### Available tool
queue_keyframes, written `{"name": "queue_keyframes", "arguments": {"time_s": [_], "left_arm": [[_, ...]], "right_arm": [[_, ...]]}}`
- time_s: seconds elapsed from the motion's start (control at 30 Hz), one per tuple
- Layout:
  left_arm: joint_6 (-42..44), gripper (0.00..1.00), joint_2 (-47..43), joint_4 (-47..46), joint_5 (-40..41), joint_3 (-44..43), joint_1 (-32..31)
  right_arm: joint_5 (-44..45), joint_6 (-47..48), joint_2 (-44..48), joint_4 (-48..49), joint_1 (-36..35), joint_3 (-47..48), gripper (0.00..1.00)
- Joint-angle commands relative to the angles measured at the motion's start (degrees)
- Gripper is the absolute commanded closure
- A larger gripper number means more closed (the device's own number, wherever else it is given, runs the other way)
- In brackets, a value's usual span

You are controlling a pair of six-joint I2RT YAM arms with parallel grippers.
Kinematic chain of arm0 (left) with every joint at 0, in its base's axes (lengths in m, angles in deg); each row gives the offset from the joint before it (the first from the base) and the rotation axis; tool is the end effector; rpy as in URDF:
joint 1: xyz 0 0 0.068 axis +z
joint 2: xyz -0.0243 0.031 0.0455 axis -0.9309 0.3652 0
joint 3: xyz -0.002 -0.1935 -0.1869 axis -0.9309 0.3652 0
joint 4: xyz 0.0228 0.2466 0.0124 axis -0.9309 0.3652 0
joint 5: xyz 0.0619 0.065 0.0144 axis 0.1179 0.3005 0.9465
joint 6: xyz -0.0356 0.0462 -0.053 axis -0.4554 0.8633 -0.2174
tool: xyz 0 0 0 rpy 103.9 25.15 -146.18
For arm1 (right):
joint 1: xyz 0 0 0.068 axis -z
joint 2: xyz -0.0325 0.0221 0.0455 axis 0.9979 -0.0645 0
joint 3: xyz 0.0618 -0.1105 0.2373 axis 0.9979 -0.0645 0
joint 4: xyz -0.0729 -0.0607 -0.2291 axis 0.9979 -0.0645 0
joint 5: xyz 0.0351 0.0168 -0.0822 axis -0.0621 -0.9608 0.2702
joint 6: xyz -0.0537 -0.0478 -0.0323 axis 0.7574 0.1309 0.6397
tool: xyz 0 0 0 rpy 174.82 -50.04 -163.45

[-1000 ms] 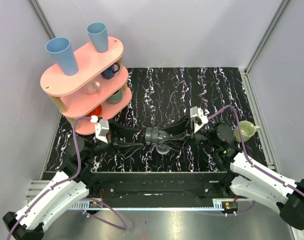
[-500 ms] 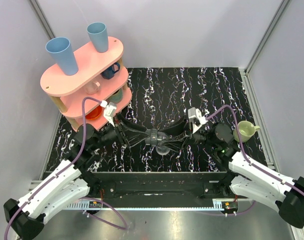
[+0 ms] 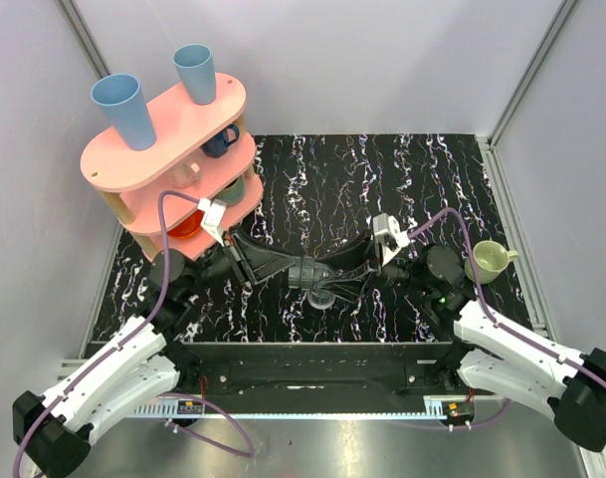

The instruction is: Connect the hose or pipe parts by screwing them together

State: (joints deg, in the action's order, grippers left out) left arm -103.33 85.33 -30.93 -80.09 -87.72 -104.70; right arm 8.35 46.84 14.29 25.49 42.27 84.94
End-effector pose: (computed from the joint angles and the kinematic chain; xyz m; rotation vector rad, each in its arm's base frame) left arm 0.1266 -0.1371 0.3336 0.3272 1.5404 -1.6437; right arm 0.1236 0.1799 0.3306 -0.9300 1.1103 1.3378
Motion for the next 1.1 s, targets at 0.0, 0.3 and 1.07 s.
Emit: {"name": "queue_keyframes", "arguments": {"time_s": [0.0,0.3,1.07], "left_arm": [[-3.3,1.0,0.6,-2.7,-3.9,-0.4,-0.7],[-3.8,0.96,3.8,6.2,-5.9,-4.1,-0.7],[-5.9,0.46,3.1,12.0,-9.8,-7.9,-0.8]], "right_arm": [[1.8,1.4,-1.5,3.1,-0.3,0.9,0.77],[0.7,2.4,-1.2,4.0,-0.3,1.3,0.99],[2.5,5.0,1.1,2.5,-0.3,0.2,1.0]]}}
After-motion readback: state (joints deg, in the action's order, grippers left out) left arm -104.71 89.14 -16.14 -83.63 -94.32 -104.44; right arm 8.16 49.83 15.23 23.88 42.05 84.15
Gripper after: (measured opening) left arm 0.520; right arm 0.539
